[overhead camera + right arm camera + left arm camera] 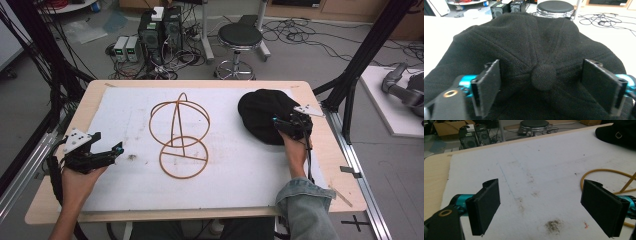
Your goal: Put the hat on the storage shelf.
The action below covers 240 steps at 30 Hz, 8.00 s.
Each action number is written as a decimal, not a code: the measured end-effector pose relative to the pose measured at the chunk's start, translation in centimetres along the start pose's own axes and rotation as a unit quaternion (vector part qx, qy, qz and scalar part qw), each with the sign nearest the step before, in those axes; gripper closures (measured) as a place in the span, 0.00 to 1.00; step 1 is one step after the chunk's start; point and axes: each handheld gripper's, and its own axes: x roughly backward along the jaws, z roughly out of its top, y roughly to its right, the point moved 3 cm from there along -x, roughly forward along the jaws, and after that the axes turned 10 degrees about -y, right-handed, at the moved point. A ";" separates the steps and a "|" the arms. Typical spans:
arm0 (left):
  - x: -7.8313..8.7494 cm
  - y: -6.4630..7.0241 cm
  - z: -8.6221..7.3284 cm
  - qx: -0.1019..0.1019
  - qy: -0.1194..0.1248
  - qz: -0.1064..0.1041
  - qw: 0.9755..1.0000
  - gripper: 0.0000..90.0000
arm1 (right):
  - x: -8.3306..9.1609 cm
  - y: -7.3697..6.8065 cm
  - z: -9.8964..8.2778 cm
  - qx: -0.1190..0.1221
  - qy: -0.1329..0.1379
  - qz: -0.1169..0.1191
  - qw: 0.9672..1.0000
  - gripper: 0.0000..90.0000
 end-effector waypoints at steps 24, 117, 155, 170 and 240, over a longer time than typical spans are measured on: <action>0.1 -0.1 0.1 -0.001 0.001 0.001 1.000 0.18 | 0.5 0.0 0.1 -0.022 -0.009 0.002 1.000 0.77; 1.2 -0.5 0.6 0.003 0.018 0.006 1.000 0.18 | 20.3 -11.8 17.2 0.003 0.234 0.191 0.953 0.79; 1.7 -1.1 0.5 0.008 0.022 0.010 1.000 0.18 | 16.2 -21.5 15.7 0.031 0.148 0.327 0.933 0.79; 1.8 -1.2 0.5 0.010 0.022 0.012 1.000 0.18 | 13.5 -24.7 13.9 0.061 0.096 0.334 0.936 0.78; 1.8 -1.4 0.2 0.010 0.017 0.013 1.000 0.19 | 12.1 -14.3 9.3 -0.012 0.074 0.218 0.973 0.27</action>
